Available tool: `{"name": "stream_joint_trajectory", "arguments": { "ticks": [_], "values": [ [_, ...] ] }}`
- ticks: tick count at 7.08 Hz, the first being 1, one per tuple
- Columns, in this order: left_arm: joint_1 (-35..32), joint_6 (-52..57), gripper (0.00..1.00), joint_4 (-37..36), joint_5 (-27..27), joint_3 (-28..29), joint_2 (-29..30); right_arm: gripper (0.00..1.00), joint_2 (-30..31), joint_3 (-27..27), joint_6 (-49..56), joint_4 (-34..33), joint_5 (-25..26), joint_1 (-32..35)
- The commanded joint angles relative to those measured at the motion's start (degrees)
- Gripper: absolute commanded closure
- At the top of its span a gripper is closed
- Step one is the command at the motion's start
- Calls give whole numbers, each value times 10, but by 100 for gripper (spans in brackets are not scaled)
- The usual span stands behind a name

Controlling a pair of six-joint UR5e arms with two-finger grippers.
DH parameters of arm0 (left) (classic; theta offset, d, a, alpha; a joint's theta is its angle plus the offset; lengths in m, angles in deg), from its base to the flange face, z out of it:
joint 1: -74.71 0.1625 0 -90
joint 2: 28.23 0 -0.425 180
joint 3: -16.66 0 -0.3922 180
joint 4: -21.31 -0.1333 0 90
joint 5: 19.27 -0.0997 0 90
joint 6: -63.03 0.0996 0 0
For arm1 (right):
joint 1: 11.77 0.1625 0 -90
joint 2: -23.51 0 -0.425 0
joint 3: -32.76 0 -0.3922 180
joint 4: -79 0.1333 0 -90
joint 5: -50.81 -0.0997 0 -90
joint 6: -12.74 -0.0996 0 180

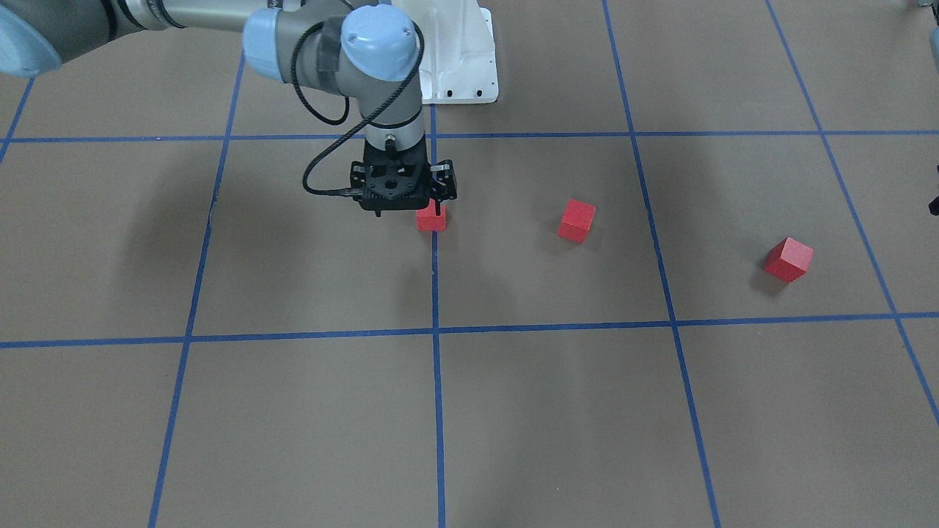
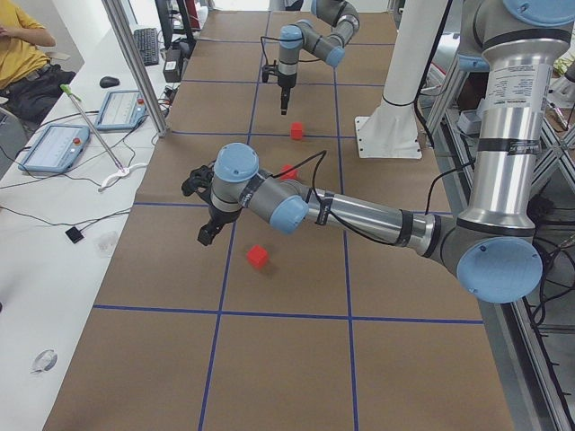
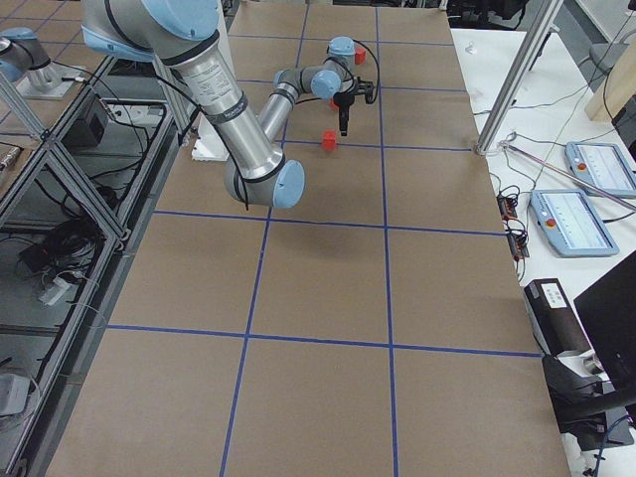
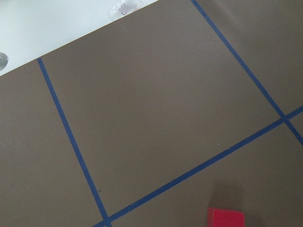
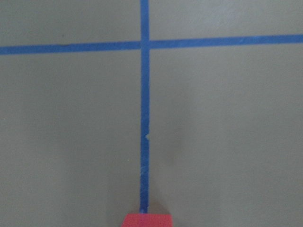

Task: Form red blocks into L shape at center
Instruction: 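Release the cube and lift the right gripper while the left arm reaches out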

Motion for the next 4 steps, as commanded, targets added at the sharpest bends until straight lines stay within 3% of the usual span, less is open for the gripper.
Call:
{"name": "stream_joint_trajectory", "arguments": {
  "ticks": [1, 3, 4],
  "values": [
    [105, -139, 0, 25, -3, -7, 58, 1, 93, -74, 160, -8, -95, 126],
    [198, -275, 0, 25, -9, -11, 125, 1, 158, -75, 323, -5, -153, 225],
    [247, -304, 0, 25, -65, -26, 132, 1, 202, -75, 408, 0, -175, 272]
  ]
}}
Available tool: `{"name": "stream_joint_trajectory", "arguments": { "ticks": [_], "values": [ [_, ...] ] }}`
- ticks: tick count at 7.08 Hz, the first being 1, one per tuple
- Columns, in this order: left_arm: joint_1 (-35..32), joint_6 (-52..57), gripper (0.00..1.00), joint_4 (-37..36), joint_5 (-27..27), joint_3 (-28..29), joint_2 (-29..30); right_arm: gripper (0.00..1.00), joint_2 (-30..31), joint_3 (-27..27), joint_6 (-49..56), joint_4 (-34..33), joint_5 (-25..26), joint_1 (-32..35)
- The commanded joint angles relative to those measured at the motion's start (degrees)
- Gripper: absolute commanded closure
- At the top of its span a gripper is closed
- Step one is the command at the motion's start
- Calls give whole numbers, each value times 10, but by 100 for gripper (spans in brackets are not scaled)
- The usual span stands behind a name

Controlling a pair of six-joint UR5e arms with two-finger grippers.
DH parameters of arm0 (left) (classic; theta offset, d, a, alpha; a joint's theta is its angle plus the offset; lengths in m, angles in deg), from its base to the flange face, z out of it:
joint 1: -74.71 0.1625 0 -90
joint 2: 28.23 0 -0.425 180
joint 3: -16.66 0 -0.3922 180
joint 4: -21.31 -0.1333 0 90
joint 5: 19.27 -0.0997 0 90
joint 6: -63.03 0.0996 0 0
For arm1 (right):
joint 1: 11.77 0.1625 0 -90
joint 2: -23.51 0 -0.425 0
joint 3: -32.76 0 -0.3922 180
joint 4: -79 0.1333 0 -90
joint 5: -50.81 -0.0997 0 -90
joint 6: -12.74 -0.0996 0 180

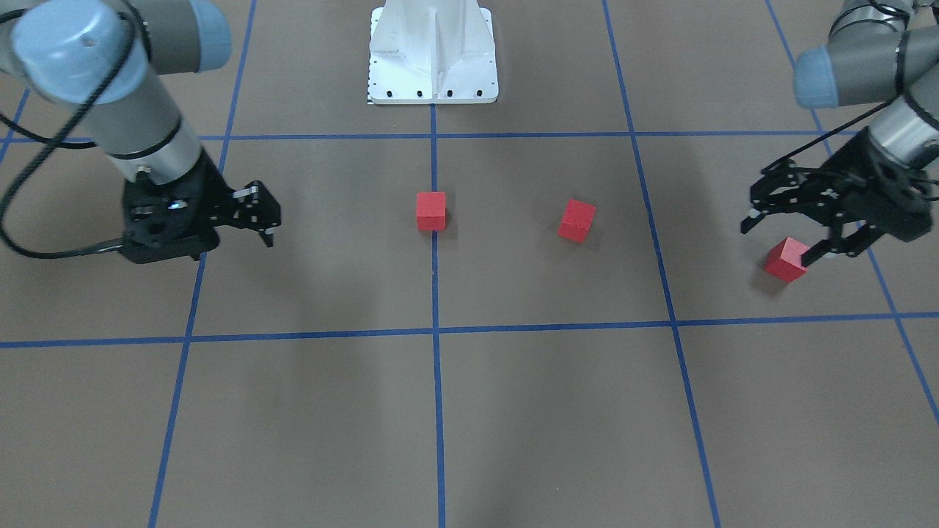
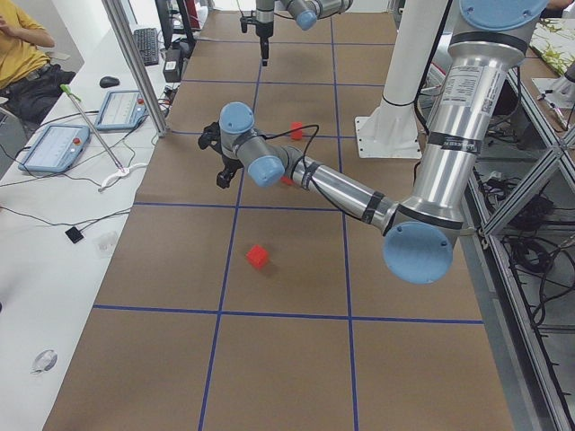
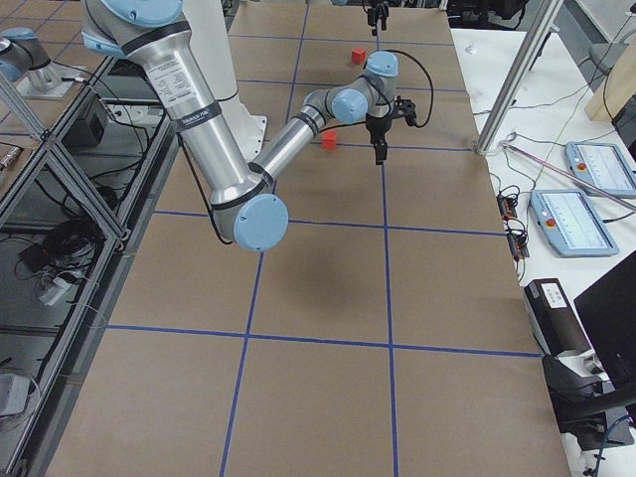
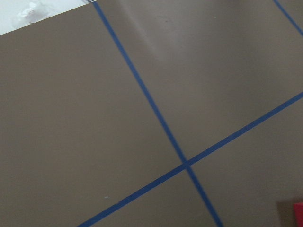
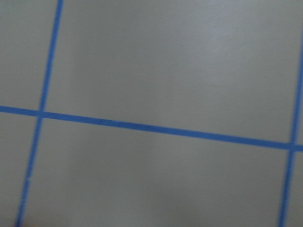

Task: Form red blocks into L shape at center
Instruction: 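Release the cube and lift the right gripper while the left arm reaches out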

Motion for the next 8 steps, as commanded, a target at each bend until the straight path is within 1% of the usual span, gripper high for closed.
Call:
{"name": "stream_joint_trajectory", "arguments": {
  "ticks": [1, 2, 3, 4, 5, 6, 7, 8],
  "values": [
    [116, -89, 0, -2, -101, -20, 21, 1, 97, -1, 196, 4, -50, 105],
    [158, -115, 0, -3, -145, -21, 19, 1, 146, 0, 291, 4, -71, 158],
    [196, -128, 0, -5, -177, -19, 17, 1, 192, 4, 378, 3, -90, 210],
    [220, -159, 0, -4, -187, -18, 17, 1, 223, 5, 419, 3, -88, 242],
    [247, -201, 0, -5, -205, -18, 16, 1, 243, 5, 427, 4, -85, 249],
    [280, -211, 0, -7, -253, -16, 18, 1, 246, 5, 425, 4, -83, 250],
    [288, -211, 0, -7, -257, -14, 16, 1, 246, 5, 424, 4, -83, 250],
    [289, -211, 0, -31, -258, -15, 17, 1, 246, 5, 424, 4, -83, 250]
  ]
}}
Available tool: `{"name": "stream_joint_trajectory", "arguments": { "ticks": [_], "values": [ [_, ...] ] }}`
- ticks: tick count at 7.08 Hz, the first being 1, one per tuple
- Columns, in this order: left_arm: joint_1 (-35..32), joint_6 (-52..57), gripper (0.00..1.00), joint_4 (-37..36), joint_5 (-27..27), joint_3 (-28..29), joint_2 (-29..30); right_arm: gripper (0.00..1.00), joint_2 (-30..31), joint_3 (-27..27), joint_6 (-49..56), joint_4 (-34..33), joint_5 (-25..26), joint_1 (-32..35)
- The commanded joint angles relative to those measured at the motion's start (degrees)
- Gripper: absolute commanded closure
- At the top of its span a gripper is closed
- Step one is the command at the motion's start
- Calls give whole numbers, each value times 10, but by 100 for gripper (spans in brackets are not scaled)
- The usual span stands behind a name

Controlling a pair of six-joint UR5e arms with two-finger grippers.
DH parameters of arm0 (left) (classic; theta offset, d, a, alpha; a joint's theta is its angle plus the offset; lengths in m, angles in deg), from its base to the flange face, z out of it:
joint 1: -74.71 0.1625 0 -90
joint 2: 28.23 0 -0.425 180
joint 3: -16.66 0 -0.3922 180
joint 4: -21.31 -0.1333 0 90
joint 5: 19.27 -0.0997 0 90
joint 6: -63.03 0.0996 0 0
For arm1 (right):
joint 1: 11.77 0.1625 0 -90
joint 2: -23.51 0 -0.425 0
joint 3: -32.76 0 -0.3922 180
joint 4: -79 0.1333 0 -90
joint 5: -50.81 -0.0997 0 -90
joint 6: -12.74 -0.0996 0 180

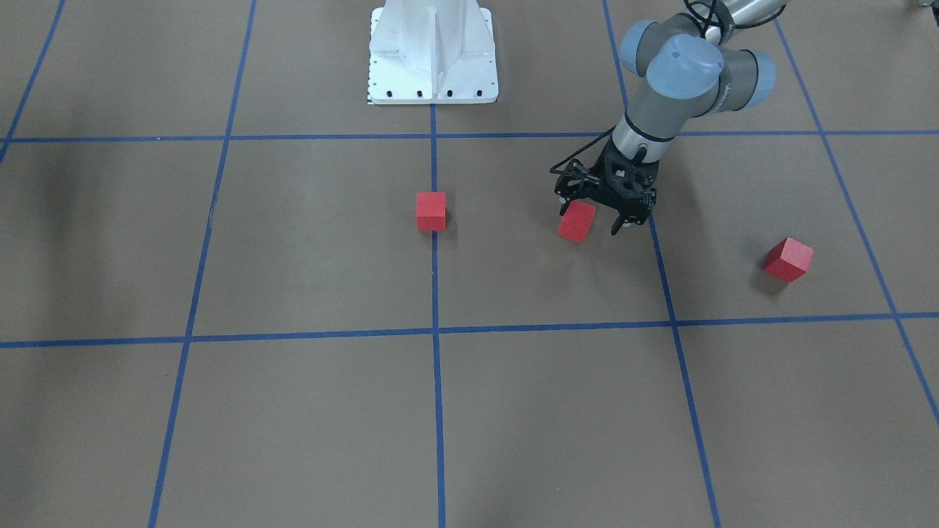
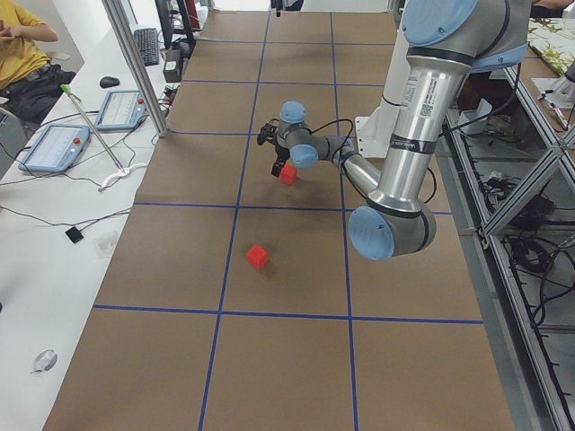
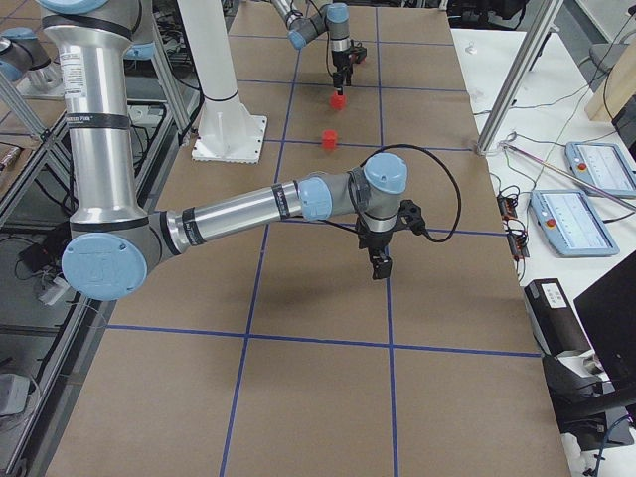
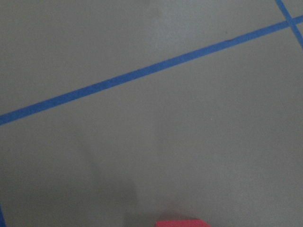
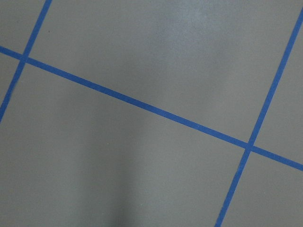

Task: Form red blocks into L shape at center
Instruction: 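Grasp the red cube left of center with the left gripper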

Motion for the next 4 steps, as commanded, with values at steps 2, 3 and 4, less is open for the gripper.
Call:
{"name": "stream_joint_trajectory", "arguments": {
  "ticks": [2, 3, 4],
  "values": [
    [21, -2, 1, -39, -11, 0, 3, 1, 3, -1, -1, 0, -1, 1],
    [24, -2, 2, -39, -13, 1, 3, 1, 3, 0, -1, 0, 0, 1],
    [26, 0, 20, -40, -13, 3, 5, 1, 3, -1, -1, 0, 0, 1]
  ]
}}
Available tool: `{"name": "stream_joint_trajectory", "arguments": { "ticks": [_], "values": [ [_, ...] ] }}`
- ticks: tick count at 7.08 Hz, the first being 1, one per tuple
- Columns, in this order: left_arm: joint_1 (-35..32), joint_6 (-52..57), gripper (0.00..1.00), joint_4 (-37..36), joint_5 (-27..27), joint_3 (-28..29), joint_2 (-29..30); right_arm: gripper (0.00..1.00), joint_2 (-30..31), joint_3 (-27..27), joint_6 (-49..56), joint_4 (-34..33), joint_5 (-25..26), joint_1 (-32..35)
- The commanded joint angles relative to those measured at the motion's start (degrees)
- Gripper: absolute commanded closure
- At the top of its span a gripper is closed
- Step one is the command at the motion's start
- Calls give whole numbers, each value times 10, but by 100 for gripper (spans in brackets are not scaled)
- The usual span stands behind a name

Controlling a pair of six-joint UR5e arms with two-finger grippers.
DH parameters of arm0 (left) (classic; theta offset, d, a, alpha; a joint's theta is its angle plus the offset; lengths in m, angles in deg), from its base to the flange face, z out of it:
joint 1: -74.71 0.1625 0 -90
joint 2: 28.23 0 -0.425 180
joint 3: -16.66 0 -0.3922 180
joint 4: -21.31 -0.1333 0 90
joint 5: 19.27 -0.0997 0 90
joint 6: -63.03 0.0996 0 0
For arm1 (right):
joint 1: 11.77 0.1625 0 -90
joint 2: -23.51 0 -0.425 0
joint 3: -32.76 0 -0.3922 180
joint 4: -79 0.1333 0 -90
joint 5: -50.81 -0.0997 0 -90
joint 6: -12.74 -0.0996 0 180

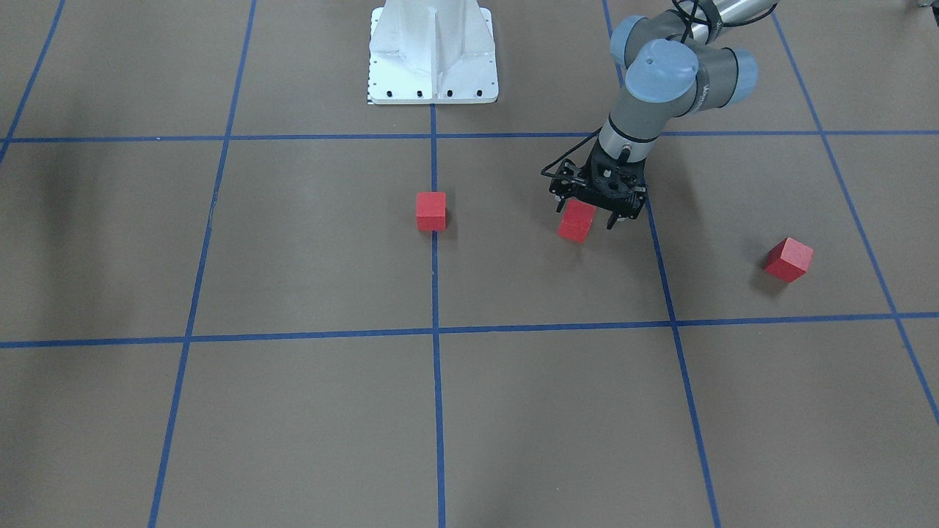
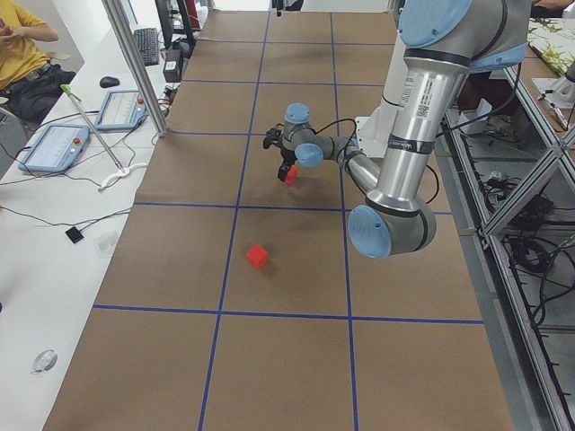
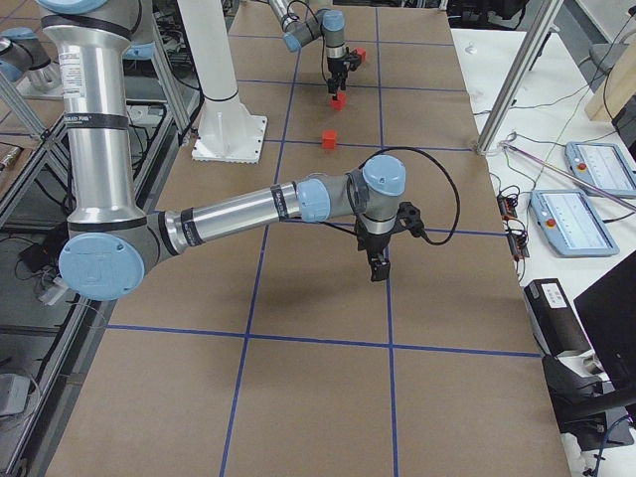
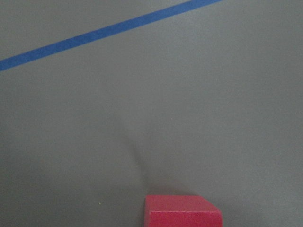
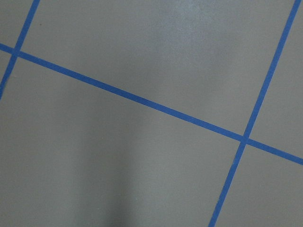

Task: Form red blocks into L shape at center
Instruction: 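Grasp the red cube left of center with the left gripper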

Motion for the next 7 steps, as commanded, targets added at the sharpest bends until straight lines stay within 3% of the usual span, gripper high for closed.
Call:
{"name": "stream_joint_trajectory", "arguments": {
  "ticks": [1, 2, 3, 4, 6, 7],
  "values": [
    [10, 2, 36, -2, 0, 3, 2, 1, 0, 0, 1, 0, 0, 0],
    [9, 2, 50, -2, 1, 3, 2, 1, 0, 0, 1, 0, 0, 0],
    [9, 1, 56, -3, 1, 3, 6, 1, 1, 0, 1, 0, -1, 0],
    [9, 1, 59, -39, 7, -6, 26, 1, 1, 0, 0, 0, 0, 0],
    [9, -12, 60, -195, 23, -28, 125, 1, 6, 0, 1, 0, 0, 0],
    [10, -66, 60, -201, 23, -20, 153, 1, 15, 0, 0, 1, 0, 0]
  ]
}}
